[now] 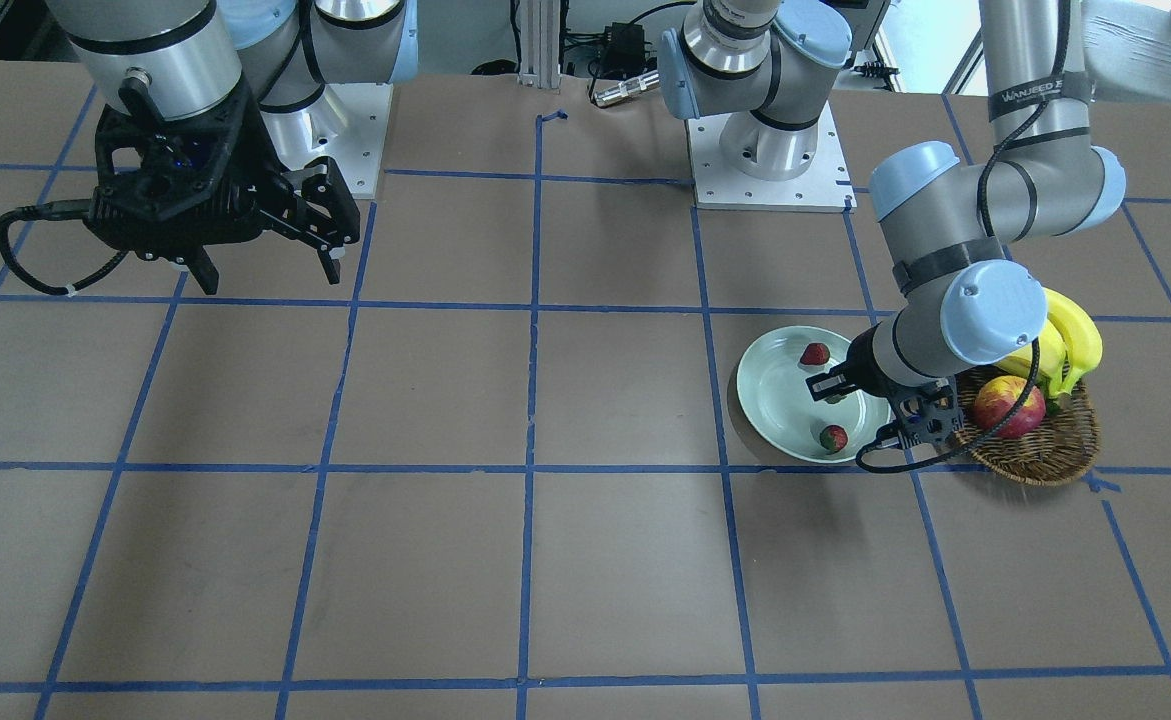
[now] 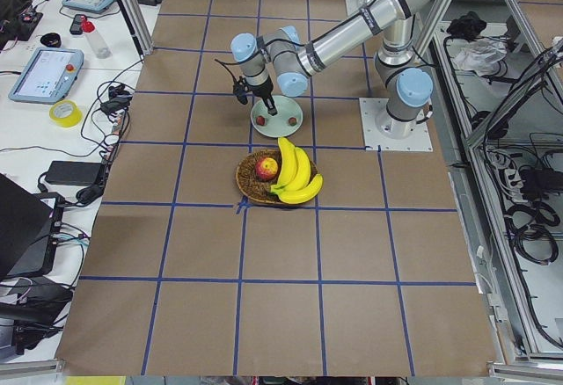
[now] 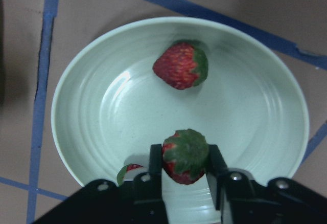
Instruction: Collect all strawberries into plate
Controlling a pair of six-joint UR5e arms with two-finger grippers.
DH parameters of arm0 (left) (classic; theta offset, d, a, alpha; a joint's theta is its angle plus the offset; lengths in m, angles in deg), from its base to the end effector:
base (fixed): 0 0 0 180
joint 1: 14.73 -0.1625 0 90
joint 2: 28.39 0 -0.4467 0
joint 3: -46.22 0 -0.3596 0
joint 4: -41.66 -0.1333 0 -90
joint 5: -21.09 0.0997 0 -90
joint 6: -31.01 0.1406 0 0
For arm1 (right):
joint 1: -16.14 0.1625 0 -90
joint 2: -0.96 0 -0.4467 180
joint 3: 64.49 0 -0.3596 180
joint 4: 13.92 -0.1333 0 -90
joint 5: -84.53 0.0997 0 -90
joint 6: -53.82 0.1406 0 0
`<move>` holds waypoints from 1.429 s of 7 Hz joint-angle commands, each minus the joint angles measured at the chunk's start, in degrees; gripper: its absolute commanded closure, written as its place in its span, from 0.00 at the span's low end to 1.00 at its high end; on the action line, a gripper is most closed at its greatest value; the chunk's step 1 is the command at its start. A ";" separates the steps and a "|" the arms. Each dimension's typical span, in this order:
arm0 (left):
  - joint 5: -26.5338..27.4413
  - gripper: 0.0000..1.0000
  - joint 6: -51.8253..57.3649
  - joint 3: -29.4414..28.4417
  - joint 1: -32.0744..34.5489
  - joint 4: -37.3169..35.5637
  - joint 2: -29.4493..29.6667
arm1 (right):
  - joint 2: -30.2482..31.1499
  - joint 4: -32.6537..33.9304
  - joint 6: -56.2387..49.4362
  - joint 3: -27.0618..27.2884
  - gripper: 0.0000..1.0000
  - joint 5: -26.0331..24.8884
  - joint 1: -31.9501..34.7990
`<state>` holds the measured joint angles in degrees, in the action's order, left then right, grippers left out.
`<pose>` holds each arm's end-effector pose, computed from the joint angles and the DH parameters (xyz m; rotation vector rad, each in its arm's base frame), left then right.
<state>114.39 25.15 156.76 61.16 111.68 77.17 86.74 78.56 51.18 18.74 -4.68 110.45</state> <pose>-0.0075 -0.4836 0.2184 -0.5206 3.0291 0.4405 0.1727 -0.4922 0.4927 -0.1903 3.1177 -0.1369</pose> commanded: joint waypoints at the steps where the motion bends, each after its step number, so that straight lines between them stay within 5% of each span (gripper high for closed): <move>1: 0.22 0.00 0.60 -0.06 -0.22 0.20 -0.34 | 0.00 -0.02 0.00 0.00 0.00 0.00 0.00; 3: 0.22 0.00 0.51 -3.29 1.00 0.55 -3.40 | 0.00 -0.02 0.00 0.00 0.00 0.00 0.00; 6: -2.42 0.00 0.51 -16.46 6.09 15.78 -11.48 | -0.09 0.07 0.00 0.00 0.00 0.09 0.00; 10: -8.49 0.00 0.77 -18.52 7.96 20.50 -18.71 | -0.09 0.07 0.00 0.00 0.00 0.00 0.00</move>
<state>106.87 25.65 138.30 68.84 131.73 59.86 86.70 78.60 51.18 18.74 -4.68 110.44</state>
